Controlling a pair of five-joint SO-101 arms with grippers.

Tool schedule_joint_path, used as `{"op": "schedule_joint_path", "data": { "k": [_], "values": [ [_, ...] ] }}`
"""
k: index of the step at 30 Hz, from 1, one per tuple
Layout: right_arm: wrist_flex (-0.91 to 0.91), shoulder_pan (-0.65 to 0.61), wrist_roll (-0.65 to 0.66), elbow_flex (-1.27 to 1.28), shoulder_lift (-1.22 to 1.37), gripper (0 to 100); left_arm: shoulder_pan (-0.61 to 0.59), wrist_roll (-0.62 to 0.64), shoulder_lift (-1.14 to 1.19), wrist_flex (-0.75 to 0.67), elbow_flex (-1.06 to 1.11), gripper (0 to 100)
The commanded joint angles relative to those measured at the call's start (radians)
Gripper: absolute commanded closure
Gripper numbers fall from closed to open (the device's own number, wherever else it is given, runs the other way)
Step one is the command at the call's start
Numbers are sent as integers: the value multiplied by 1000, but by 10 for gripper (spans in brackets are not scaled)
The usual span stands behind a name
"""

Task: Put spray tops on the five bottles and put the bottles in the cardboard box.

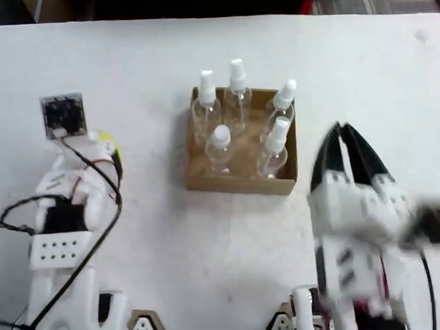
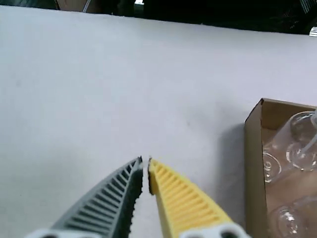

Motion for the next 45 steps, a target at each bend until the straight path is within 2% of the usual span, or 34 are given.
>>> {"op": "schedule_joint_path", "data": {
  "k": [1,5,11,17,19,24,27,29,34,37,42,45],
  "values": [
    [104,4,-8,-169,-147,982,-8,-9,-84,319,-307,979],
    [180,10,-6,-173,-211,982,-8,-11,-240,339,-341,979],
    [285,5,-8,-173,-205,982,-8,-15,-573,315,-138,979],
    [340,10,-8,-169,-205,982,-8,-272,-980,155,247,979],
    [364,10,-8,-167,-205,982,-15,-315,-984,101,334,979],
    [377,12,-8,-107,-205,981,-16,-328,-940,57,473,979],
    [303,15,-6,15,-205,981,-16,-330,-963,57,537,979],
    [222,76,-6,118,-205,981,-10,-330,-963,55,589,979],
    [-61,355,-6,431,-205,981,-33,-321,-963,68,717,979],
    [-174,414,-6,618,-205,982,-44,-264,-964,173,709,972],
    [-191,406,-6,836,-205,981,-42,-166,-964,307,715,896],
    [-185,387,-6,945,-202,981,-42,-152,-964,407,715,856]
  ]
}}
